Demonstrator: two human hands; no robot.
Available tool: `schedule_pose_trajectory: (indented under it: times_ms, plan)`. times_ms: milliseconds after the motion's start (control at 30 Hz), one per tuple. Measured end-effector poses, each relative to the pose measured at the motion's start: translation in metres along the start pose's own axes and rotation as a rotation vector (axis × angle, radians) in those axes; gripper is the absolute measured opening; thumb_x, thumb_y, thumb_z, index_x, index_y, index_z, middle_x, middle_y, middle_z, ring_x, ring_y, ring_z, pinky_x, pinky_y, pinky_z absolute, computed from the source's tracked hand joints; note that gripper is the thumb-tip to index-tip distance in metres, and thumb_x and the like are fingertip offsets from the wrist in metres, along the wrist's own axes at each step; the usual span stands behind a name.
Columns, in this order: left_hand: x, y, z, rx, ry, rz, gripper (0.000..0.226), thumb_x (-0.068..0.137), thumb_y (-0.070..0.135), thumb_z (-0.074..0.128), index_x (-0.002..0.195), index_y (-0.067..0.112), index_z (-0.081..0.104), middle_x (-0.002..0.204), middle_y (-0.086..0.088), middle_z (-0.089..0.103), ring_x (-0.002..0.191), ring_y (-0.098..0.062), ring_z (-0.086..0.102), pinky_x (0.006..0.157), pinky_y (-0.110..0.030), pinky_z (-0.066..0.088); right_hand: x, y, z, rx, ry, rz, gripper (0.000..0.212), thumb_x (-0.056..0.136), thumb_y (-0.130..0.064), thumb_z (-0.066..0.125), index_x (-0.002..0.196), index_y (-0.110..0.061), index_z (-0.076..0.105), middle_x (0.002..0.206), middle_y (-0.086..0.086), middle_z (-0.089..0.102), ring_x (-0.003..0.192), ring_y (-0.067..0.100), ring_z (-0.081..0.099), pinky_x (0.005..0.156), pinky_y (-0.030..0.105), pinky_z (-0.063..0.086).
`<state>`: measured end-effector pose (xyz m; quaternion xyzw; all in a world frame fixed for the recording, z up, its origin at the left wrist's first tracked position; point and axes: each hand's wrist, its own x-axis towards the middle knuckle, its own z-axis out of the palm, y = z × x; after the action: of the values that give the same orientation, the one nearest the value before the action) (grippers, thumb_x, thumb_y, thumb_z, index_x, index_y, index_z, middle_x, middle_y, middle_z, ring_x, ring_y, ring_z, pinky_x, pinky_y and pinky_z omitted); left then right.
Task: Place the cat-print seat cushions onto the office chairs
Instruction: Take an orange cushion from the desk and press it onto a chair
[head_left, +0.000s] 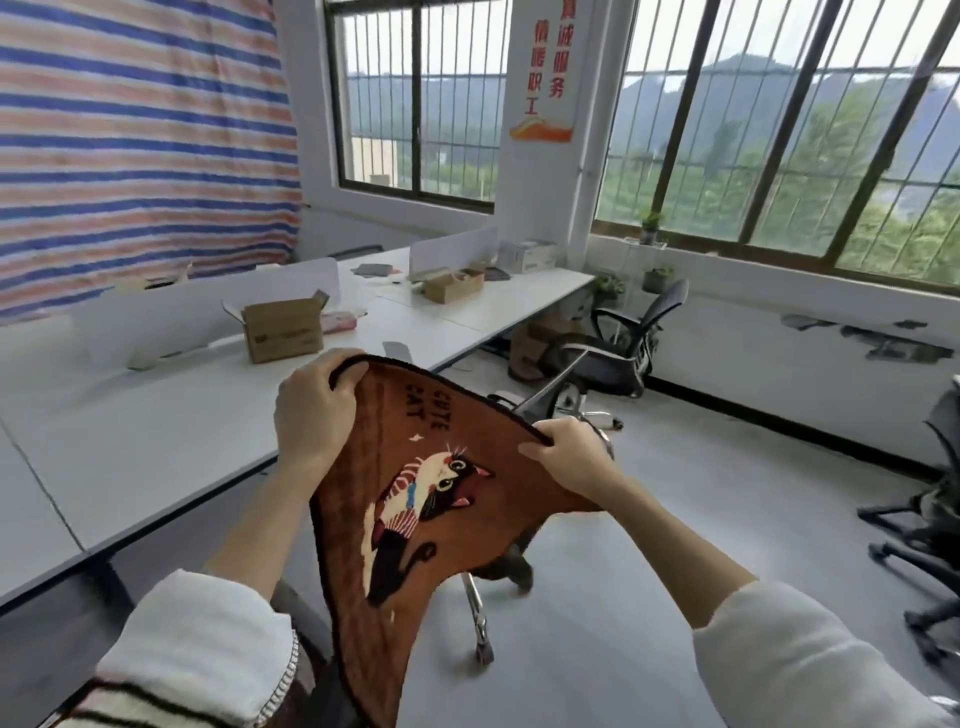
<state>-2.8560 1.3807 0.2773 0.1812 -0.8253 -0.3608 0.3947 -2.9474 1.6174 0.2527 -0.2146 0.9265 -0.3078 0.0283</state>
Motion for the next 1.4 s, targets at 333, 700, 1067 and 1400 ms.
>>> schedule_pose_trajectory:
  times_ms: [333,700,1067,1400]
  plan:
    - [0.144,-0.053,0.080,0.182,0.175,0.052,0.026,0.094,0.023,0.054,0.114,0.013,0.067,0.113,-0.009,0.069,0.102,-0.030,0.063,0.089,-0.033,0.047,0.233,-0.017,0.029,0.561,-0.075,0.168,0.011,0.085,-0.023,0.062,0.083,-0.019,0.072,0.088,0.011,0.074,0.084,0.032,0.070,0.082,0.047,0.057]
    - [0.286,-0.120,0.200,0.316,0.051,-0.071,0.025,0.095,0.021,0.051,0.115,0.016,0.065,0.113,-0.007,0.068,0.104,-0.029,0.061,0.088,-0.038,0.049,0.466,0.010,0.050,0.241,-0.197,0.027,0.018,0.090,-0.024,0.056,0.096,-0.010,0.066,0.089,0.007,0.064,0.084,0.025,0.060,0.073,0.029,0.048]
    - [0.388,-0.195,0.375,0.283,-0.401,-0.151,0.027,0.095,0.020,0.049,0.113,0.028,0.068,0.116,0.001,0.068,0.109,-0.023,0.060,0.092,-0.033,0.046,0.593,0.107,0.097,-0.004,-0.343,0.221,0.024,0.088,-0.025,0.059,0.108,-0.020,0.069,0.099,0.005,0.069,0.097,0.026,0.064,0.076,0.027,0.047]
    - [0.419,-0.306,0.531,0.283,-0.780,-0.195,0.030,0.094,0.019,0.048,0.115,0.031,0.066,0.115,-0.006,0.068,0.109,-0.029,0.059,0.090,-0.035,0.048,0.660,0.203,0.179,-0.120,-0.460,0.624,0.032,0.085,-0.022,0.062,0.111,-0.003,0.066,0.111,0.011,0.067,0.108,0.030,0.060,0.083,0.030,0.047]
